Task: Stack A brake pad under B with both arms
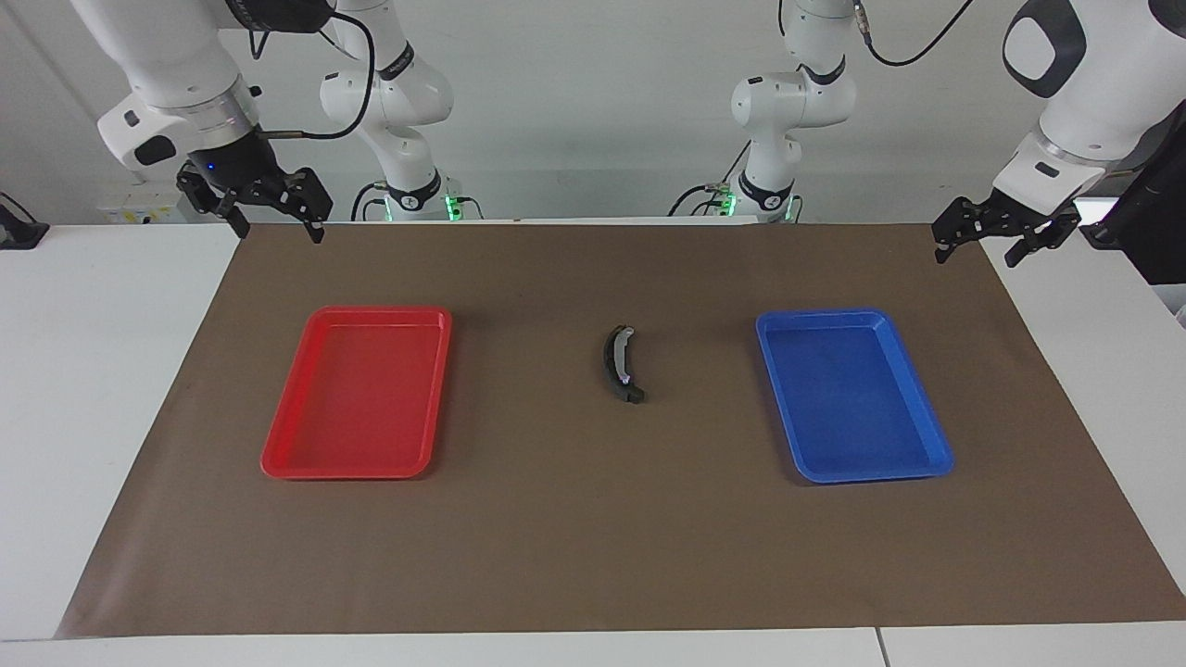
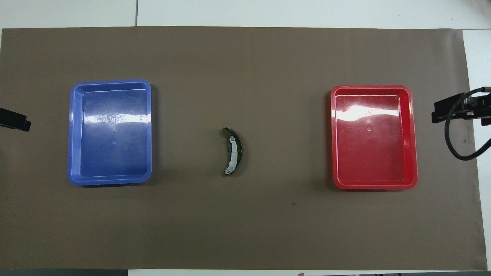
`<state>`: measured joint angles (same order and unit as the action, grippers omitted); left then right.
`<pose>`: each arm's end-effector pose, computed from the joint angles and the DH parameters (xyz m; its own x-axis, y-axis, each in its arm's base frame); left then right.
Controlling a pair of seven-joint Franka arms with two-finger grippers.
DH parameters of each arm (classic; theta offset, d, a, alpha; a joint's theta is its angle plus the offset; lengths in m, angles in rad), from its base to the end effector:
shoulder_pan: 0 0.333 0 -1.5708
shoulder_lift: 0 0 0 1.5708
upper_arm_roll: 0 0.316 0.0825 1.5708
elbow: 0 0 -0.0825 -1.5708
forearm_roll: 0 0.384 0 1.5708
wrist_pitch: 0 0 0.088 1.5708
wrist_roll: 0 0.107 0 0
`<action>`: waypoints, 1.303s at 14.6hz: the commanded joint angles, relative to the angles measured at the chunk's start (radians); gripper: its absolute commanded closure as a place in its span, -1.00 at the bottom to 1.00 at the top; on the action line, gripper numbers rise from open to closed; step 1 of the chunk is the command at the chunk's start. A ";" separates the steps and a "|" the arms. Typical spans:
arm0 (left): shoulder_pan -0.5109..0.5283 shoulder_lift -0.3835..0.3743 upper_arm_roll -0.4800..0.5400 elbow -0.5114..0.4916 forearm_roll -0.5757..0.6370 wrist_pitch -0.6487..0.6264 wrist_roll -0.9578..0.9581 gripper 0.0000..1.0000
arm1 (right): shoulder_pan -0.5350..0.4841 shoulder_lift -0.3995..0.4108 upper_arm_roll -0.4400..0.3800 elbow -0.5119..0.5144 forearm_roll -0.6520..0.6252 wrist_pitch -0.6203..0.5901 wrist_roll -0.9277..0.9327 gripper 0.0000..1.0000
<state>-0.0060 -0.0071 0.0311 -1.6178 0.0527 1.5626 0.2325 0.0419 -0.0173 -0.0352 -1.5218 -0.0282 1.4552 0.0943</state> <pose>0.5497 0.0195 0.6057 0.9769 -0.2052 -0.0589 -0.2077 -0.9774 -0.0399 0.5373 0.0001 0.6470 0.9948 -0.0907 -0.0464 -0.0892 -0.9955 0.0320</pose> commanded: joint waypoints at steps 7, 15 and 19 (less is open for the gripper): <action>0.006 -0.016 -0.065 -0.031 -0.025 0.019 -0.085 -0.99 | -0.007 0.000 0.003 0.006 -0.012 -0.015 -0.042 -1.00; 0.004 -0.016 -0.063 -0.031 -0.074 0.024 -0.085 -0.99 | -0.005 -0.001 0.003 0.003 -0.012 -0.015 -0.041 -1.00; 0.003 -0.016 -0.060 -0.036 -0.073 0.036 -0.074 -0.99 | -0.005 -0.001 0.003 0.003 -0.010 -0.015 -0.041 -1.00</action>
